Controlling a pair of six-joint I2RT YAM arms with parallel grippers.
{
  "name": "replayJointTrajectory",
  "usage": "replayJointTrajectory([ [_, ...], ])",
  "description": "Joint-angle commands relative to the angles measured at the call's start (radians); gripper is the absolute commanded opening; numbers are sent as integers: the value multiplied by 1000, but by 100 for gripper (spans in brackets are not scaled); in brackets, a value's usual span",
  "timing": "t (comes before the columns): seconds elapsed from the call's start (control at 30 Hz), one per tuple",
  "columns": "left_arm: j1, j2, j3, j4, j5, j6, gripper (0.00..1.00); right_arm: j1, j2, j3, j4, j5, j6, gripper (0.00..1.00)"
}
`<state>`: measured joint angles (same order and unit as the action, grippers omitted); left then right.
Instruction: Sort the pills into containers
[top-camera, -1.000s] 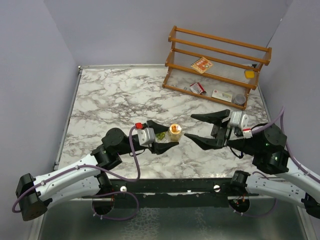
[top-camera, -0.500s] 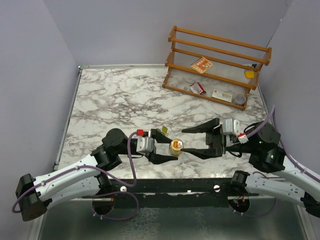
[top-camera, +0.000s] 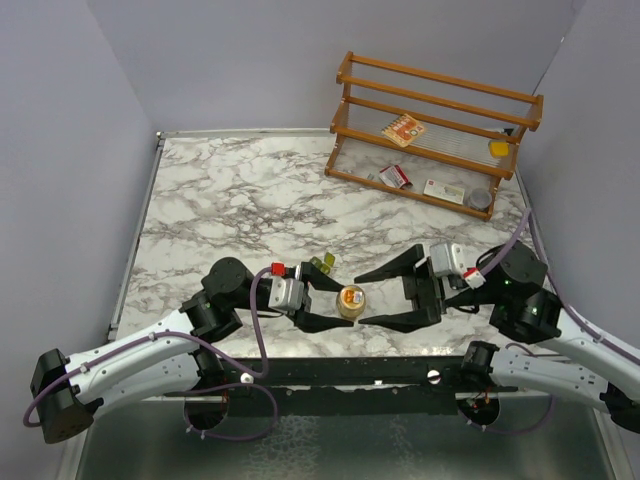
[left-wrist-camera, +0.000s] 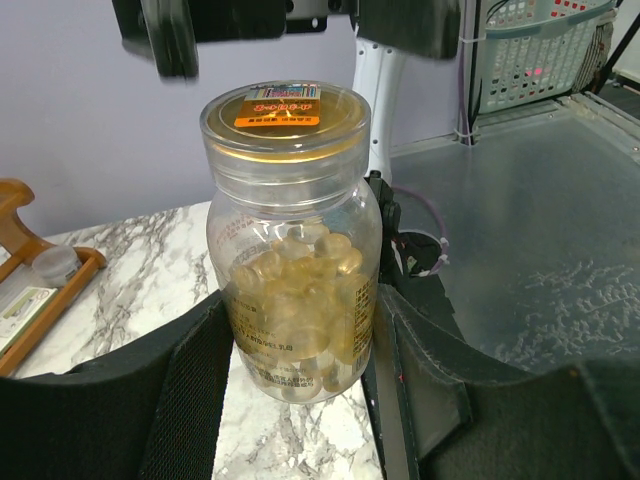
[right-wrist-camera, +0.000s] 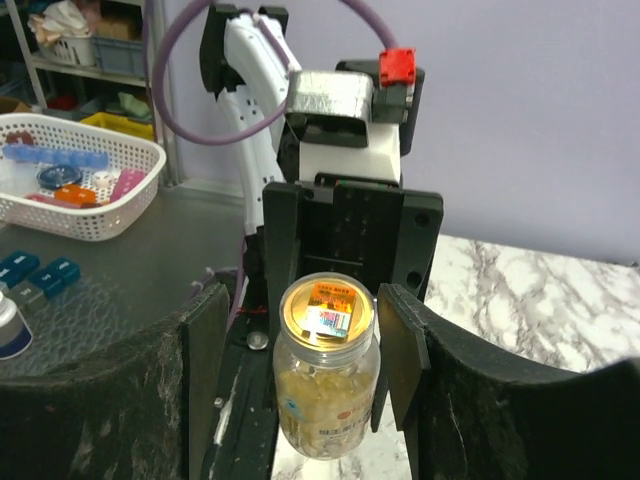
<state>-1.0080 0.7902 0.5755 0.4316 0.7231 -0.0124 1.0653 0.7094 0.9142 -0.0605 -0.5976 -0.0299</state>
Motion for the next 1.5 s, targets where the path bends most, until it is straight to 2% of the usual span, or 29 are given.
replayJointTrajectory([
  [0.0, 2, -11, 5, 25, 4, 1, 0, 3, 18, -28, -2, -28, 22, 61],
  [0.27, 2, -4, 6, 25, -3, 4, 0, 4, 23, -44, 35, 5, 26, 55],
  [0.73, 2, 1, 9, 25, -20, 4, 0, 4, 30, -49, 38, 5, 21, 55],
  [1.07, 2, -10, 11, 25, -49, -1, 0, 4, 39, -43, 20, 26, 18, 40],
  [1.47, 2, -26, 37, 15, -168, -10, 0, 5, 54, -9, -66, 59, -16, 34],
])
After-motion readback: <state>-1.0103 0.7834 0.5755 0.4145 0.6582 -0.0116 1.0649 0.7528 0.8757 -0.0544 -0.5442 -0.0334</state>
